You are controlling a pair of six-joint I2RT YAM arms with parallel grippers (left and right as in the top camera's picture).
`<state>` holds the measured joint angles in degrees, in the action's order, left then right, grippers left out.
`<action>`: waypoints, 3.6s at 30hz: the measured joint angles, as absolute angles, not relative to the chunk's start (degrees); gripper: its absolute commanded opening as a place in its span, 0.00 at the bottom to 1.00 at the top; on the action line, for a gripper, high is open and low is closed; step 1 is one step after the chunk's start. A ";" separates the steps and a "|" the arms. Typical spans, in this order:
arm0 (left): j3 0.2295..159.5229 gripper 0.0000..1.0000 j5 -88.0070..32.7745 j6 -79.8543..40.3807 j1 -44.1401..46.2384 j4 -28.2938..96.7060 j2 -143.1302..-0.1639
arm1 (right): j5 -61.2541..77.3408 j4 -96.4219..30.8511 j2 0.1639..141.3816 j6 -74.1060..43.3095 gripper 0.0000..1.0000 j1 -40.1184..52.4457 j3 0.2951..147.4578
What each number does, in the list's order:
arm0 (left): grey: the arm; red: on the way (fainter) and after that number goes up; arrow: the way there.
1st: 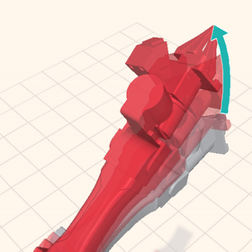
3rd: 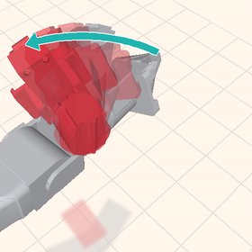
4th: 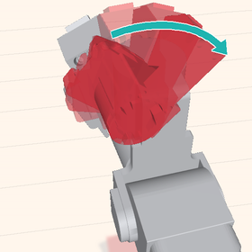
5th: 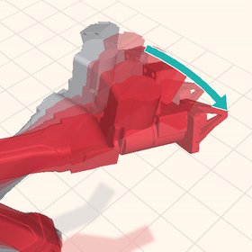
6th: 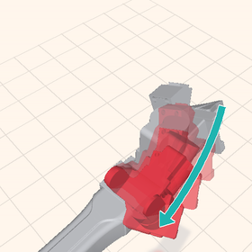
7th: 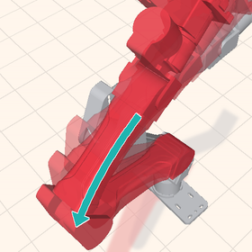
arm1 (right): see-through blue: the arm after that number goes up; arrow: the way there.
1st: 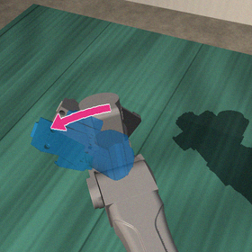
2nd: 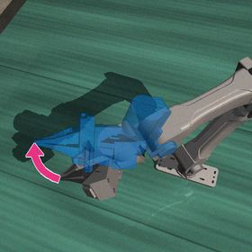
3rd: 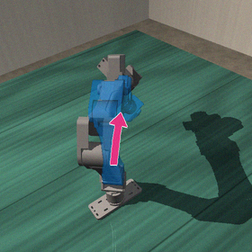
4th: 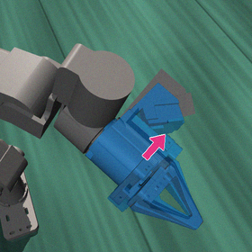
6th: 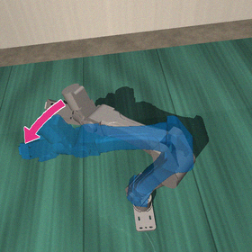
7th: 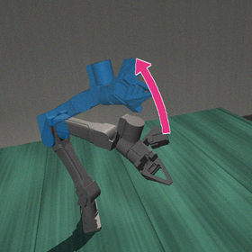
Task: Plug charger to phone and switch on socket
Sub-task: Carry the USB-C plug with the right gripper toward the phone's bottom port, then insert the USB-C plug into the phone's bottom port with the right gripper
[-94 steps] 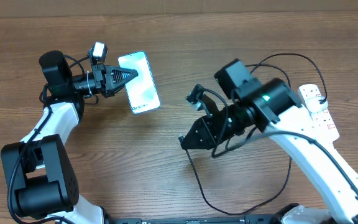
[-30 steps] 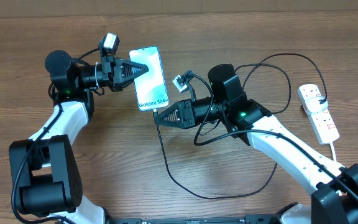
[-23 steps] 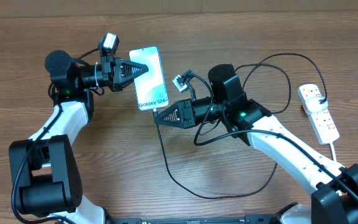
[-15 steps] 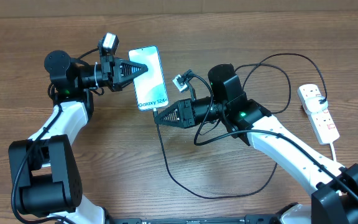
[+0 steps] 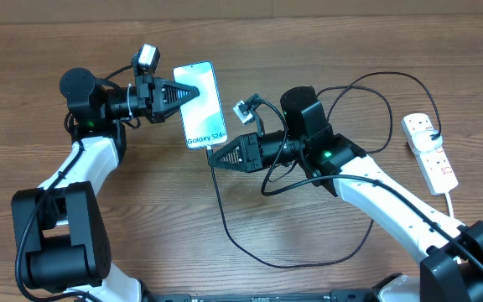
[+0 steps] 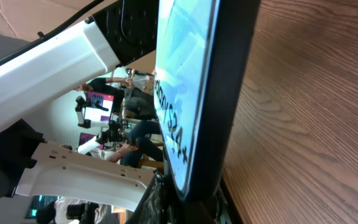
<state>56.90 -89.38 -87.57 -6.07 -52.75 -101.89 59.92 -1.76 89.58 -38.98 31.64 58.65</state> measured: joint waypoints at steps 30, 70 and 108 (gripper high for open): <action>56.90 0.04 -89.03 -82.63 -4.08 -52.73 -101.91 | 59.57 -3.05 90.50 -40.21 0.37 27.40 58.59; 56.90 0.04 -87.18 -71.55 -3.73 -44.23 -101.91 | -21.96 -25.54 81.58 -35.59 0.48 59.00 60.86; 57.52 0.05 -82.43 -69.63 -1.89 -45.41 -101.91 | -18.13 -17.54 82.04 -28.67 0.04 55.11 60.53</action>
